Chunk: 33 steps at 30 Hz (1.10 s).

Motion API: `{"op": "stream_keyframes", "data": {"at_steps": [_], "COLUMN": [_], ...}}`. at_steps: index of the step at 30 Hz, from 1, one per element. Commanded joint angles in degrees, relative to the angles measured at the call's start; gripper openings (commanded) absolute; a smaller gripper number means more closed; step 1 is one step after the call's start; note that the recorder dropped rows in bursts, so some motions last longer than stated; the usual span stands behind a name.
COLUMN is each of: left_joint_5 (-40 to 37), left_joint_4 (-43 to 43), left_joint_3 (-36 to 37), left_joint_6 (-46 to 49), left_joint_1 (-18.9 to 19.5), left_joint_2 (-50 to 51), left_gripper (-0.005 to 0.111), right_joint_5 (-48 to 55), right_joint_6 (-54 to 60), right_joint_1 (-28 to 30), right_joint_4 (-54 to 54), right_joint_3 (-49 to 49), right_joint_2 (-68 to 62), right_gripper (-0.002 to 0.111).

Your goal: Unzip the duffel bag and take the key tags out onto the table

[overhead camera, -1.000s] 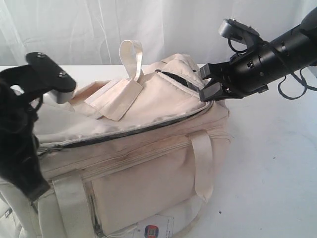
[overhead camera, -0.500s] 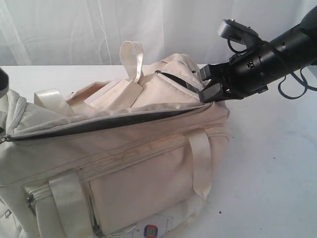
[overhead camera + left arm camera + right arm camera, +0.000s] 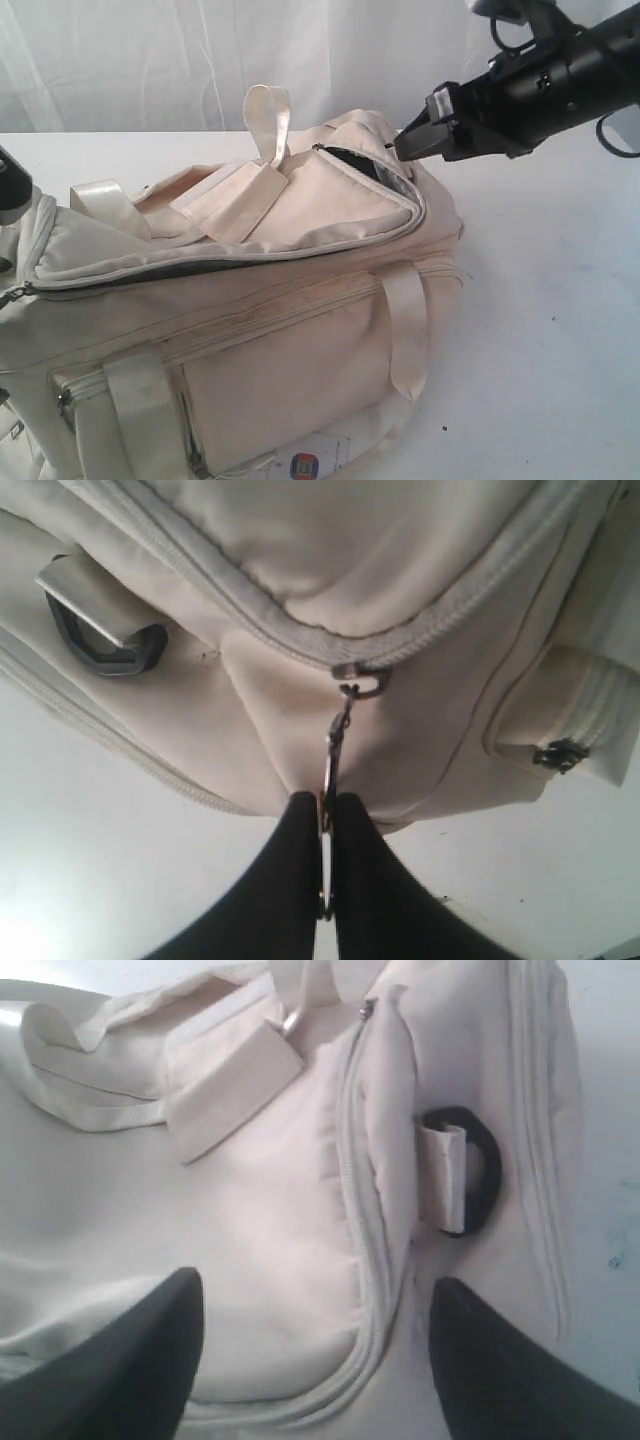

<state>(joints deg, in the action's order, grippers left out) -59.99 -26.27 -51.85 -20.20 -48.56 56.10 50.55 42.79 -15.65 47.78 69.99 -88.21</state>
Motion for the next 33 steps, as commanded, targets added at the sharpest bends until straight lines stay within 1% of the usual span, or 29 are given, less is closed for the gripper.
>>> {"op": "stream_keyframes", "data": {"at_steps": [1, 5, 8, 10, 13, 16, 18, 20, 21, 24, 26, 28, 30, 32, 33], "left_joint_5": [0.51, 1.96, 2.96, 3.17, 3.17, 3.15, 3.15, 3.15, 3.15, 3.15, 3.15, 3.15, 3.15, 3.15, 3.15], "left_joint_4": [0.3, 0.3, 0.3, 0.3, 0.3, 0.62, 0.62, 0.78, 0.9, 1.31, 1.31, 1.31, 1.43, 1.54, 1.54], "left_joint_3": [0.43, 0.43, 0.43, 0.43, 0.43, 0.43, 0.43, 0.43, 0.43, 0.43, 0.43, 0.43, 0.43, 0.43, 0.43], "left_joint_6": [-0.54, -0.54, -0.54, -0.54, -0.54, -0.54, -0.54, -0.54, -0.54, -0.54, -0.54, -0.54, -0.54, -0.54, -0.54], "left_joint_1": [-0.09, -0.09, -0.09, -0.09, -0.09, -0.09, -0.09, -0.09, -0.09, -0.09, -0.09, -0.09, -0.09, -0.09, -0.09], "left_joint_2": [-0.7, -0.7, -0.7, -0.7, -0.7, -0.7, -0.7, -0.7, -0.7, -0.7, -0.7, -0.7, -0.7, -0.7, -0.7], "left_gripper": [0.0, 0.0, 0.0, 0.0, 0.0, 0.0, 0.0, 0.0, 0.0, 0.0, 0.0, 0.0, 0.0, 0.0, 0.0], "right_joint_5": [4.96, 9.95, 13.63, 15.98, 16.69, 14.39, 9.3, 3.47, -0.43, -7.04, -10.11, -12.58, -15.05, -16.85, -17.76], "right_joint_6": [1.12, 3.86, 9.63, 14.48, 21.55, 27.17, 27.49, 24.75, 21.76, 15.62, 12.64, 10.03, 6.1, 2.42, -0.07], "right_joint_1": [0.38, -0.72, -3.86, -7.45, -13.55, -19.67, -23.89, -27.44, -30.27, -37.0, -41.68, -45.19, -48.0, -49.42, -49.83], "right_joint_4": [0.6, 1.49, 5.82, 8.35, 8.95, 7.75, 3.71, -2.22, -6.87, -17.13, -23.07, -28.32, -33.77, -40.13, -43.59], "right_joint_3": [0.22, 0.22, 0.22, 0.22, 0.22, -0.01, -0.08, -0.08, -0.08, -0.08, -0.08, -0.08, -0.08, -0.08, -0.08], "right_joint_2": [5.72, 10.3, 12.88, 13.99, 14.61, 14.54, 14.54, 14.54, 14.4, 13.31, 12.27, 10.93, 9.13, 7.29, 6.27], "right_gripper": [0.062, 0.06, 0.052, 0.047, 0.041, 0.035, 0.031, 0.028, 0.028, 0.029, 0.031, 0.037, 0.047, 0.056, 0.057]}}
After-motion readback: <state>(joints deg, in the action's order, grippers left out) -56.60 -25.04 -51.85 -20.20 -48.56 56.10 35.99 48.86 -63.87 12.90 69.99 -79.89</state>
